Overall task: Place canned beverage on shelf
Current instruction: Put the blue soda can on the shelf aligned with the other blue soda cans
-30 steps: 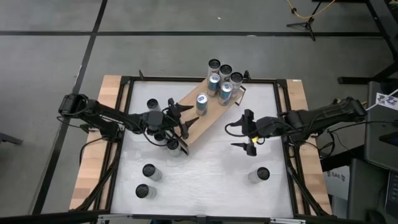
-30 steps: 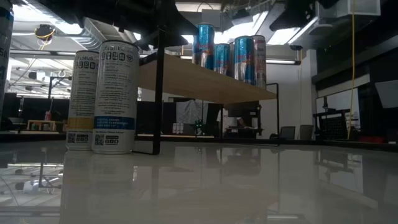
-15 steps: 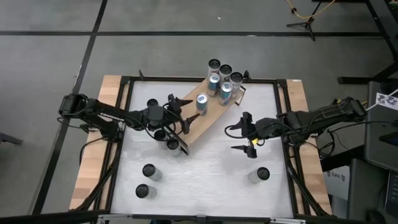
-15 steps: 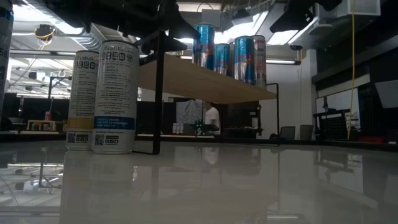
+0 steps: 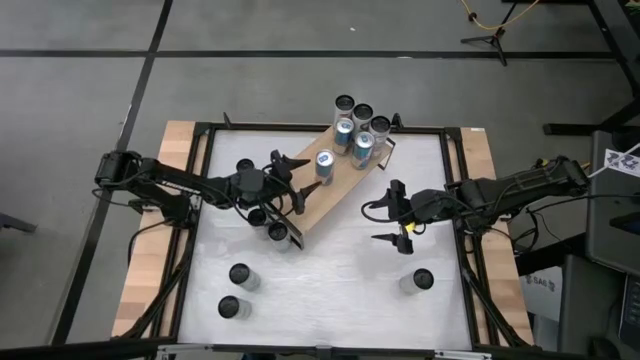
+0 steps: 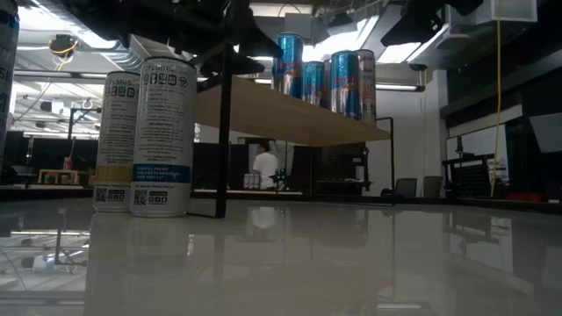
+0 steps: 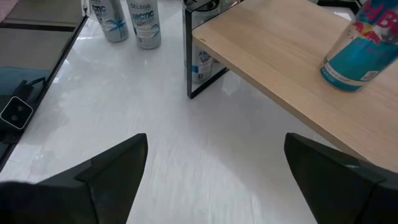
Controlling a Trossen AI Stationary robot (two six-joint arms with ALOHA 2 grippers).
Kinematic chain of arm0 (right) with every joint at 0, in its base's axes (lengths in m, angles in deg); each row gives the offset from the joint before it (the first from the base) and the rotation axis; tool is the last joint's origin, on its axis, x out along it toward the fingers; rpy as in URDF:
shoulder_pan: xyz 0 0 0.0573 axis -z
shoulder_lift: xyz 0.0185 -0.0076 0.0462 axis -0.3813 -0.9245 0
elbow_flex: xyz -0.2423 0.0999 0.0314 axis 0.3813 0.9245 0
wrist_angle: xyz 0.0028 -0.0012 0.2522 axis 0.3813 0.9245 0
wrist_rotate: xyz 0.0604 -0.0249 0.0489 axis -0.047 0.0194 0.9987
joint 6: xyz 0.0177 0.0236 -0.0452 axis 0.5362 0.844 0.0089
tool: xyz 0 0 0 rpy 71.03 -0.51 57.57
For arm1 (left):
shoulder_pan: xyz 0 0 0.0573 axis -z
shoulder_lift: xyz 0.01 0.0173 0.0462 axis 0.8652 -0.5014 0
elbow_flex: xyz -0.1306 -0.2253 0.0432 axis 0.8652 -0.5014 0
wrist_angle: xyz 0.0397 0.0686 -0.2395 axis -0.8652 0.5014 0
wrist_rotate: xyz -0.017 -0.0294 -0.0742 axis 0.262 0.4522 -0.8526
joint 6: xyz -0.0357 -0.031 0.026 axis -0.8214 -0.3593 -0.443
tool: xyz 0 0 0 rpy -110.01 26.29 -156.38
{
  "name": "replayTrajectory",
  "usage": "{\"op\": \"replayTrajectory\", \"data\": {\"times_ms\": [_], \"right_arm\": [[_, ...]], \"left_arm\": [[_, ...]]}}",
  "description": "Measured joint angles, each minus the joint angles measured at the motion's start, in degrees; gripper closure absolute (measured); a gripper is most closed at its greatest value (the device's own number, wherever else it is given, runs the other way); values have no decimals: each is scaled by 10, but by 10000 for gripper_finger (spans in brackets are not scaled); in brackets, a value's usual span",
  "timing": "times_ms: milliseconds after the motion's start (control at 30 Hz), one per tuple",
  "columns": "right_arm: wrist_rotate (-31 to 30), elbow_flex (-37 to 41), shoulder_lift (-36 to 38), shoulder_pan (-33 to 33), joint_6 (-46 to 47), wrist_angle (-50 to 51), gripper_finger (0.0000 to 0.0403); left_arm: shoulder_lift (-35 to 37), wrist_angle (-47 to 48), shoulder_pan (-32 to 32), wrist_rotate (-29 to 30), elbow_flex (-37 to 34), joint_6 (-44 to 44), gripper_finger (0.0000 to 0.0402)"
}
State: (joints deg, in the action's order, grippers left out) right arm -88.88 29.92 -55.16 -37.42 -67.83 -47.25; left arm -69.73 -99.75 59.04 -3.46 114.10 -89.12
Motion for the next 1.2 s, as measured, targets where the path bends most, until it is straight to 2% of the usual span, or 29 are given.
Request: {"op": "replayTrajectory", "data": {"times_ms": [133, 300, 767, 1200], "right_arm": [[0, 0, 0, 0, -1, 0, 29], [0, 0, 0, 0, -3, 0, 29], [0, 0, 0, 0, -4, 0, 29], [0, 0, 0, 0, -6, 0, 29]], "left_arm": [[0, 0, -9, -6, 0, -2, 65], [0, -2, -14, -51, 0, -2, 65], [0, -67, -30, -71, 0, -2, 66], [-8, -83, -33, -69, 5, -3, 66]]}}
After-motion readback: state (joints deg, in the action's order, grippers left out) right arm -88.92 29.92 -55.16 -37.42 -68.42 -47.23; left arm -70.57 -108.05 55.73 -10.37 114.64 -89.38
